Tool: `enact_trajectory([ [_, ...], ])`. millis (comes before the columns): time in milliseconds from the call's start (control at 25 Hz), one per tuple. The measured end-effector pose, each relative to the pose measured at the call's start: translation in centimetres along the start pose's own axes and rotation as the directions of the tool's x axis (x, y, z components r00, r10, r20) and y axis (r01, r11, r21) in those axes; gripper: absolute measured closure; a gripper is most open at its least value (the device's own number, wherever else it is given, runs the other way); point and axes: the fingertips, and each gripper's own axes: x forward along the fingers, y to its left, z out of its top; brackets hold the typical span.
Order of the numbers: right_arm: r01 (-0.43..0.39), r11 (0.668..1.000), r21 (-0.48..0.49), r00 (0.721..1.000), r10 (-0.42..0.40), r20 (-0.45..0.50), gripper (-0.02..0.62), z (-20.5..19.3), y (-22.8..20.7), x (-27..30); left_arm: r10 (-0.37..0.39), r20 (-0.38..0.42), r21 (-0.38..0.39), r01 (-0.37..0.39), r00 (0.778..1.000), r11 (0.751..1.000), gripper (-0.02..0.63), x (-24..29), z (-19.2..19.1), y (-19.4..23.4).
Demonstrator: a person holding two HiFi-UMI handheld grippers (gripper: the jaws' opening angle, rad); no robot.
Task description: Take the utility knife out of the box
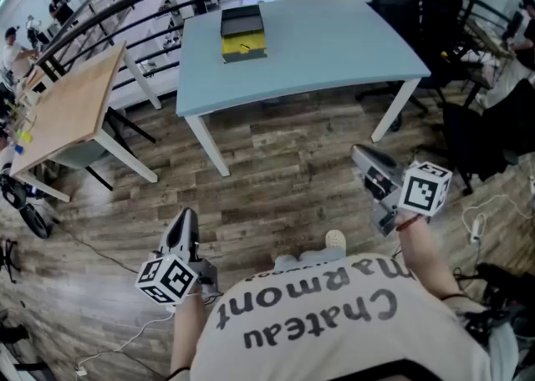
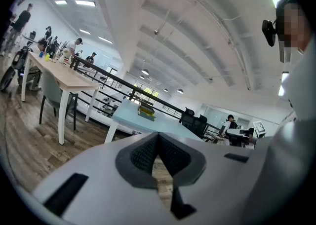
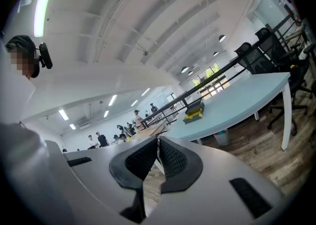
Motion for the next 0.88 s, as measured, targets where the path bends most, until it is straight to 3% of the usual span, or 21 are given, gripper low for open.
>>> enact_trajectory([
  [520,-0.039,0.999,0.015,0.999,0.04,-0.03,0.552,-1.0,1.8,1.3,0.061,0.068,-0.008,-0.061,0.996,0.998,0.603,-3.1,0.8,1.6],
  [760,-0.01,0.998,0.068,0.997,0.015,-0.072,0.551,-2.9,1.1,1.8,0.057,0.036,-0.059,-0.055,0.998,0.997,0.603,-3.4,-0.2,1.9],
  [880,0.044,0.997,0.061,0.992,-0.037,-0.122,0.551,-4.4,-0.2,1.7,0.036,0.007,-0.064,-0.036,0.999,0.997,0.603,-2.4,-1.0,1.1],
])
